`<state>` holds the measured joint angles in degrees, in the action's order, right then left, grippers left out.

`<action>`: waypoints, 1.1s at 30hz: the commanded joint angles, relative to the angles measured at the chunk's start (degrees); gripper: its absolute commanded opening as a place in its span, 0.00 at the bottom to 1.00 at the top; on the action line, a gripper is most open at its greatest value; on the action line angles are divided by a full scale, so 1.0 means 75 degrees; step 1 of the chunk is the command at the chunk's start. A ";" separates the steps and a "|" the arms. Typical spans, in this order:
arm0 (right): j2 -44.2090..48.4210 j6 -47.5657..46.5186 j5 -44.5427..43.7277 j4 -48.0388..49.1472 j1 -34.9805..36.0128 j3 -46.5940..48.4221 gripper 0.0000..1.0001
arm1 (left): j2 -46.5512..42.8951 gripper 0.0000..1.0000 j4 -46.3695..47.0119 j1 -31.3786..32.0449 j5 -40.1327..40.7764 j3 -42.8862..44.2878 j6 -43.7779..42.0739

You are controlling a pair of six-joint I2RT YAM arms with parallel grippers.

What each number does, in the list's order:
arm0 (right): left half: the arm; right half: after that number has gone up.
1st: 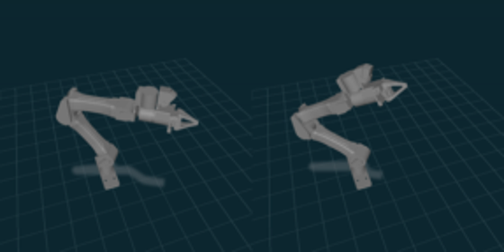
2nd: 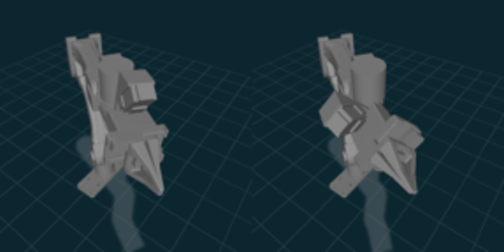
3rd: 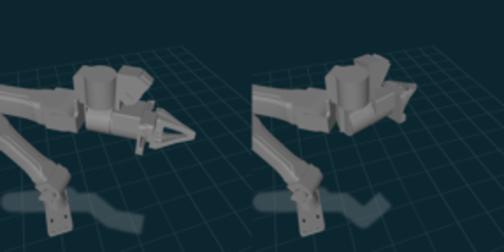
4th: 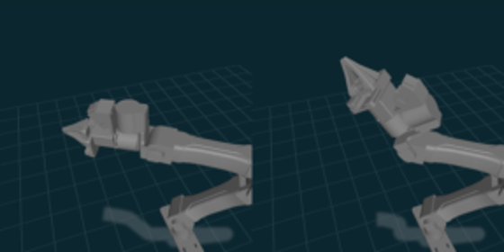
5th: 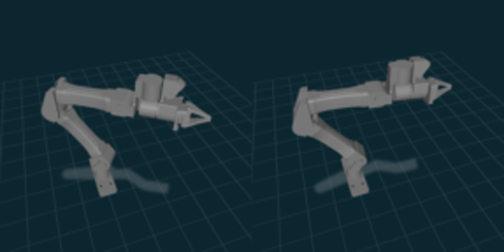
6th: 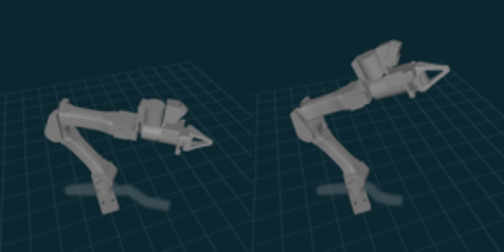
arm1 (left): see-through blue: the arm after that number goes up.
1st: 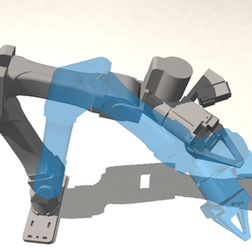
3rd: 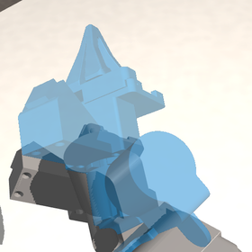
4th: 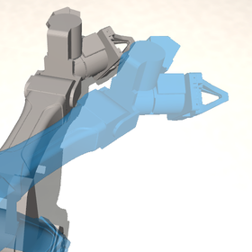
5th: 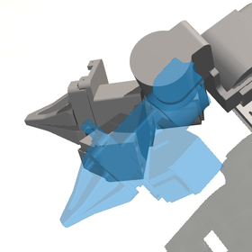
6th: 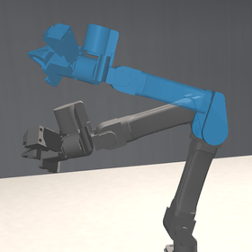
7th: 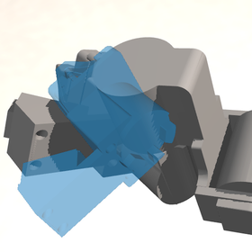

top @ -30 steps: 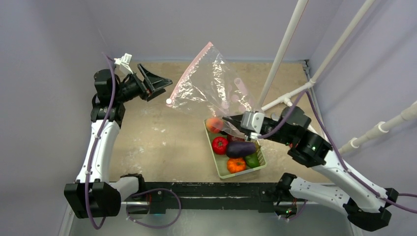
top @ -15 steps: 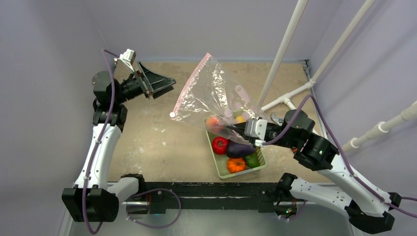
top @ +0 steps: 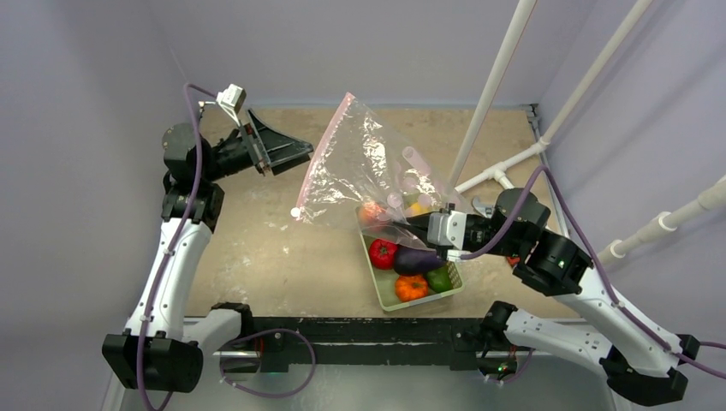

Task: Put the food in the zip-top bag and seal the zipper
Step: Open the zipper of the food storage bag.

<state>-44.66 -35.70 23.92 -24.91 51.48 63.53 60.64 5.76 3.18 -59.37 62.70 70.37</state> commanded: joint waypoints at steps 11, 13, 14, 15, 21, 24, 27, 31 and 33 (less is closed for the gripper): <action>-0.0297 -0.0503 0.0385 0.0523 0.0026 0.0434 0.00 | -0.0187 0.87 0.0021 0.0257 -0.0090 0.0165 -0.0156; -0.0340 -0.0540 0.0396 0.0632 0.0026 0.0446 0.00 | -0.0195 0.83 0.0020 0.0287 -0.0128 0.0118 -0.0187; -0.0357 -0.0562 0.0405 0.0694 0.0026 0.0447 0.00 | -0.0207 0.81 -0.0006 0.0299 -0.0142 0.0105 -0.0219; -0.0386 -0.0576 0.0424 0.0741 0.0026 0.0458 0.00 | -0.0213 0.78 -0.0057 0.0311 -0.0151 0.0105 -0.0259; -0.0609 -0.0720 0.0502 0.0866 0.0026 0.0547 0.00 | -0.0244 0.55 -0.0276 0.0349 -0.0190 0.0030 -0.0454; -0.0631 -0.0736 0.0408 0.0968 0.0026 0.0550 0.00 | -0.0266 0.40 -0.0293 0.0350 -0.0181 0.0022 -0.0473; -0.0609 -0.0539 0.0113 0.1183 0.0026 0.0530 0.00 | -0.0281 0.14 -0.0465 0.0352 -0.0120 0.0068 -0.0640; -0.0572 -0.0342 -0.0164 0.1354 0.0026 0.0393 0.00 | -0.0291 0.00 -0.1576 0.0355 0.0137 0.0353 -0.1431; -0.0582 -0.0116 -0.0311 0.1429 0.0026 0.0333 0.06 | -0.0282 0.00 -0.2250 0.0350 0.0369 0.0607 -0.1983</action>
<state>-49.74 -39.35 24.82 -18.46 51.48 65.06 59.33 -2.39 5.45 -59.22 62.94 63.64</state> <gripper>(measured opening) 0.015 0.006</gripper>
